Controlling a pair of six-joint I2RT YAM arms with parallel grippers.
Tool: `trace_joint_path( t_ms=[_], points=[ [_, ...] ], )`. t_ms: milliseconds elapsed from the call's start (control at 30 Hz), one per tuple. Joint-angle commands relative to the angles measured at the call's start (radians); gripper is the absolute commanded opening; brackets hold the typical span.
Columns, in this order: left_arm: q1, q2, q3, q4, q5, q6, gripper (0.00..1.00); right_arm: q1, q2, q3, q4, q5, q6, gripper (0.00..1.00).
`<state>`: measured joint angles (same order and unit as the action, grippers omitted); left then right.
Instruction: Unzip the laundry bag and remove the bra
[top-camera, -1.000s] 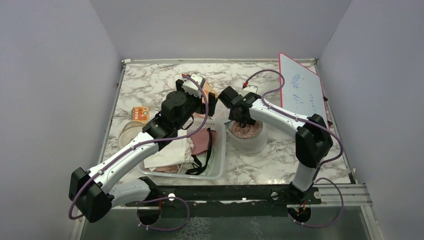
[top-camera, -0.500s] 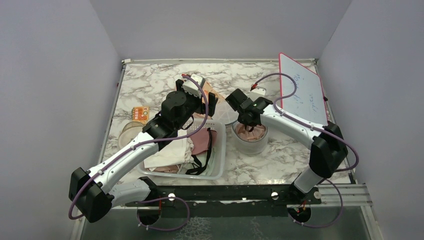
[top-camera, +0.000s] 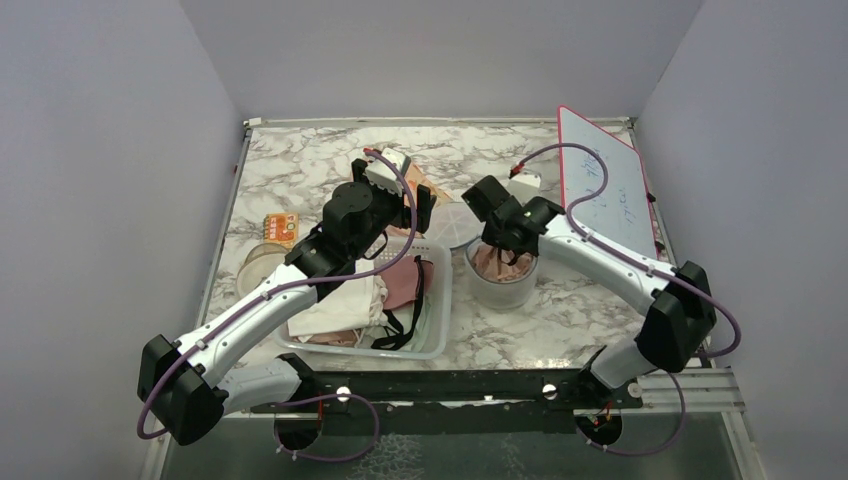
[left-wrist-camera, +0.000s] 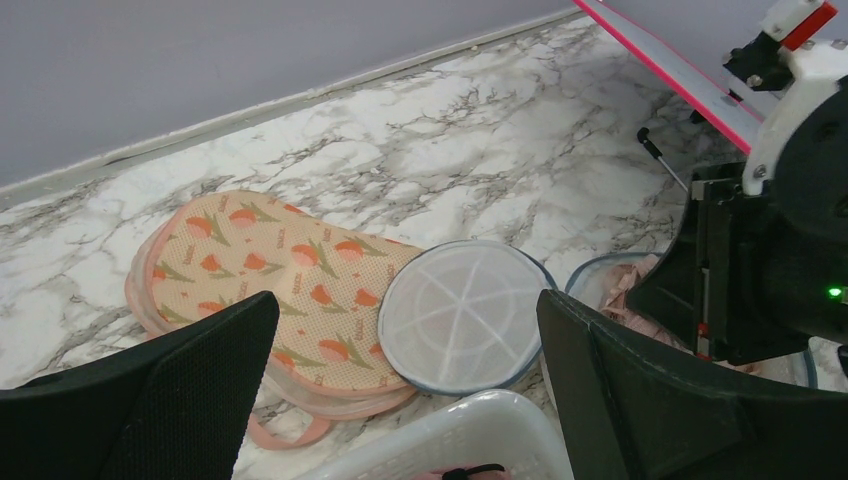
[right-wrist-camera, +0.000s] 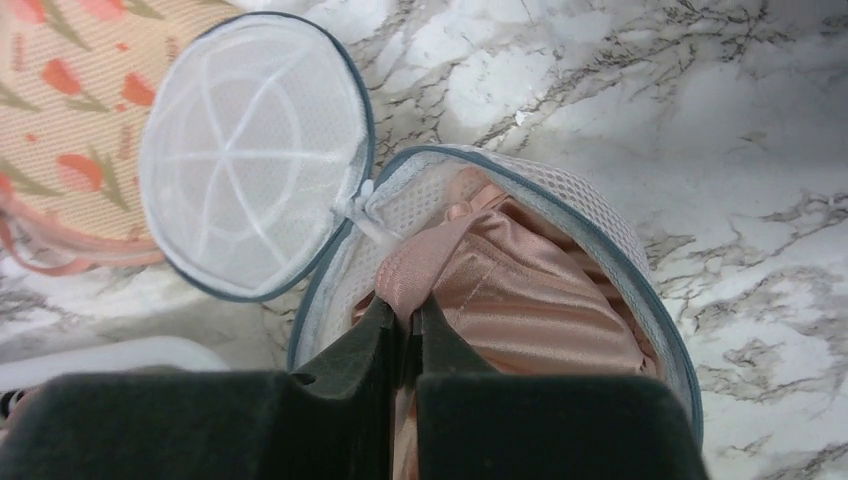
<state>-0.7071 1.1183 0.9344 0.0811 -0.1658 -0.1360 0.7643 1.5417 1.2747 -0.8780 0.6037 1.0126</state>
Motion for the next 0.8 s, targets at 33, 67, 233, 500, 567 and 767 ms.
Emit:
trace_joint_path(
  t_ms=[33,67,233,500,567,767],
  points=[
    [-0.003,-0.009,0.018,0.002,0.014,-0.002,0.99,0.006,-0.16,-0.058,0.117,-0.06,-0.108,0.01],
    [-0.003,-0.01,0.019,0.001,0.012,-0.001,0.99,0.006,-0.2,-0.088,0.156,-0.081,-0.139,0.01],
    [-0.003,-0.02,0.018,0.003,0.004,0.005,0.99,0.004,-0.454,-0.311,0.525,-0.25,-0.356,0.01],
    [-0.003,-0.017,0.018,0.001,-0.004,0.007,0.99,0.004,-0.683,-0.416,0.744,-0.418,-0.537,0.01],
    [-0.003,-0.018,0.015,0.003,-0.004,0.007,0.99,0.003,-0.709,-0.432,0.772,-0.423,-0.552,0.01],
    [-0.003,-0.02,0.014,0.003,-0.013,0.01,0.99,0.004,-0.784,-0.489,0.909,-0.478,-0.578,0.01]
  ],
)
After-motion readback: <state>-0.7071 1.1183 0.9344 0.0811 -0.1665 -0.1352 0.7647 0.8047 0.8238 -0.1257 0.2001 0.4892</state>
